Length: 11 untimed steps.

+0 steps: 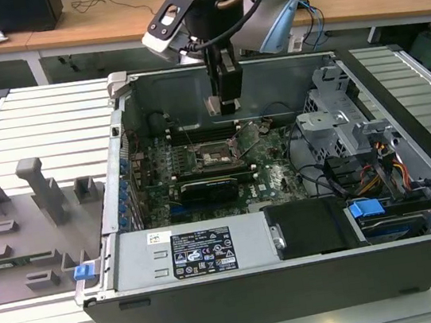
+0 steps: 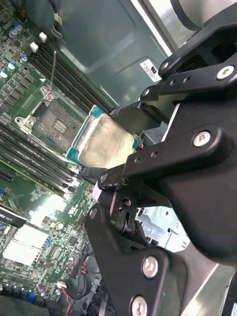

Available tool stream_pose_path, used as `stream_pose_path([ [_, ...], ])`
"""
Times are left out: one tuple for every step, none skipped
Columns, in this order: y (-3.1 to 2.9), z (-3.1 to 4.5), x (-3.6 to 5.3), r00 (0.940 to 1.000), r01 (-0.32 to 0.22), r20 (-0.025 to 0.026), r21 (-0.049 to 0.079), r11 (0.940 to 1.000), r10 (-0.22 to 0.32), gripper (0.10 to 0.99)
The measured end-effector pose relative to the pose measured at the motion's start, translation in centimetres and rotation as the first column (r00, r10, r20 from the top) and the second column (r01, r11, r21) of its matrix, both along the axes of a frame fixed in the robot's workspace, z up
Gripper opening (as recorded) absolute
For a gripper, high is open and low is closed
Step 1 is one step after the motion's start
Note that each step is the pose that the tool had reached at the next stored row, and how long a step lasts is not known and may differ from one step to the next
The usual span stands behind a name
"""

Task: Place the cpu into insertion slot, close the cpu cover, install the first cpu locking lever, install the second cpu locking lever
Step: 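Place the cpu into insertion slot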

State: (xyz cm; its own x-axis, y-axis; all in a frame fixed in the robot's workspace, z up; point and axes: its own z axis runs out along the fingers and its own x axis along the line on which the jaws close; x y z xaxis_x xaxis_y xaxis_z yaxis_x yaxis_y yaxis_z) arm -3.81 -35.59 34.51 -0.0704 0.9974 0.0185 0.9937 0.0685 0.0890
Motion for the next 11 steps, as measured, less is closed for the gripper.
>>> stream_pose_path([
  [0.0, -0.11, 0.0, 1.0, 0.001, 0.0, 0.0, 1.0, -0.001, 0.529],
  [0.0, -0.16, 0.0, 1.0, 0.001, -0.0001, 0.0, 1.0, -0.001, 0.529],
  [0.0, -0.21, 0.0, 1.0, 0.001, -0.0001, 0.0, 1.0, -0.001, 0.529],
  [0.0, -0.29, 0.0, 1.0, 0.001, -0.0001, 0.0, 1.0, -0.001, 0.529],
  [0.0, -0.4, 0.0, 1.0, 0.001, -0.0002, 0.0, 1.0, -0.001, 0.529],
  [0.0, -0.45, 0.0, 1.0, 0.001, -0.0002, 0.0, 1.0, -0.001, 0.529],
  [0.0, -0.5, 0.0, 1.0, 0.001, -0.0002, 0.0, 1.0, -0.001, 0.529],
  [0.0, -0.55, 0.0, 1.0, 0.001, -0.0002, 0.0, 1.0, -0.001, 0.529],
  [0.0, -0.6, 0.0, 1.0, 0.001, -0.0002, 0.0, 1.0, -0.001, 0.529],
  [0.0, -0.69, -0.01, 1.0, 0.001, -0.0003, 0.0, 1.0, -0.001, 0.529],
  [0.0, -0.74, 0.0, 1.0, 0.001, -0.0003, 0.0, 1.0, -0.001, 0.529],
])
